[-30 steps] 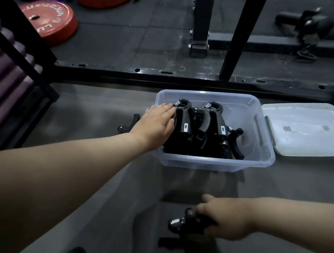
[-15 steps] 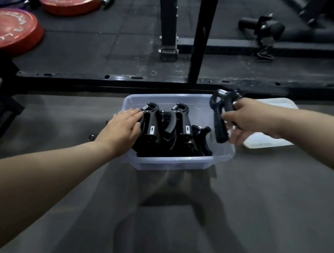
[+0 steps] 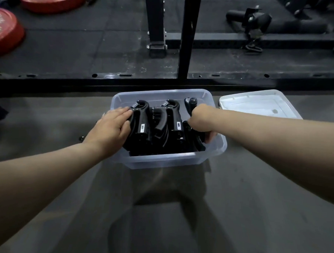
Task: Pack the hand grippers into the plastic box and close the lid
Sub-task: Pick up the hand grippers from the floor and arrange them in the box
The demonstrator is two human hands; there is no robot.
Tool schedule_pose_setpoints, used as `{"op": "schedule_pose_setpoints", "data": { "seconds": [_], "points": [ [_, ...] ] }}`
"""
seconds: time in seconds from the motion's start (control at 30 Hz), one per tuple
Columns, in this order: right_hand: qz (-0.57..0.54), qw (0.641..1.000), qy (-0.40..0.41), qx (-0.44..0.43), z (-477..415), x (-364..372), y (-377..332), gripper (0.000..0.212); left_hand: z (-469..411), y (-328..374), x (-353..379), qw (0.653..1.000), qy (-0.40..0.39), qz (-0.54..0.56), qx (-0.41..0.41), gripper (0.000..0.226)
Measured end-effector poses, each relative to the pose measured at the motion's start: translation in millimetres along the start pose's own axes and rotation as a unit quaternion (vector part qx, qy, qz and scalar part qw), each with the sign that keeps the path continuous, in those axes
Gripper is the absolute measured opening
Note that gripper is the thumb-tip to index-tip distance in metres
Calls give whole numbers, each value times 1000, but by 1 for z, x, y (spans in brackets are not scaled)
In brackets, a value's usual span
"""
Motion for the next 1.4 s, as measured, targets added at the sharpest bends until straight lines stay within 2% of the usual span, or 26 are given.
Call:
{"op": "schedule_pose_setpoints", "data": {
  "seconds": [0.1,0.23,0.37,0.47,0.57,0.63,0.73,0.8,0.97,1.13,1.23,1.33,1.4],
  "points": [
    [38,999,-24,26,-1,1,-2,29,0,0,0,1000,2,-4,7,61],
    [67,997,13,28,-4,-10,-8,38,0,-1,0,1000,4,-3,9,65],
    [92,996,9,19,-9,-8,-12,37,0,-2,0,1000,4,-3,7,66],
    [43,998,-22,28,-14,-2,-14,28,0,-1,0,1000,5,-5,8,62],
    [-11,994,-66,87,-15,2,-14,29,0,-1,0,1000,3,-3,8,67],
    [-86,991,-57,90,-18,4,-14,17,0,-1,0,1000,2,-1,7,68],
    [-172,980,-46,91,-26,6,-6,21,0,-1,0,1000,5,3,9,62],
    [-222,969,-43,104,-28,6,-1,12,0,0,0,1000,9,6,9,59],
    [-275,948,-76,139,-30,4,11,9,0,-1,0,1000,8,4,12,59],
    [-230,955,-106,154,-33,0,8,34,0,-4,2,1000,9,2,13,67],
    [-152,980,-62,113,-29,-8,1,22,-1,-5,3,1000,10,7,7,66],
    [4,999,-12,53,-29,-12,-6,21,-1,-5,3,1000,10,9,6,65],
    [143,988,-50,41,-21,-10,-14,25,0,-4,2,1000,10,10,8,66]
  ]
}}
Point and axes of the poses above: each hand's wrist, its own z-axis away from the middle knuckle, its own x-axis out of the palm, y = z × x, the point moved 1 cm from there along -z, towards the middle knuckle, and after that the axes turned 9 degrees about y, right-handed, at the moved point
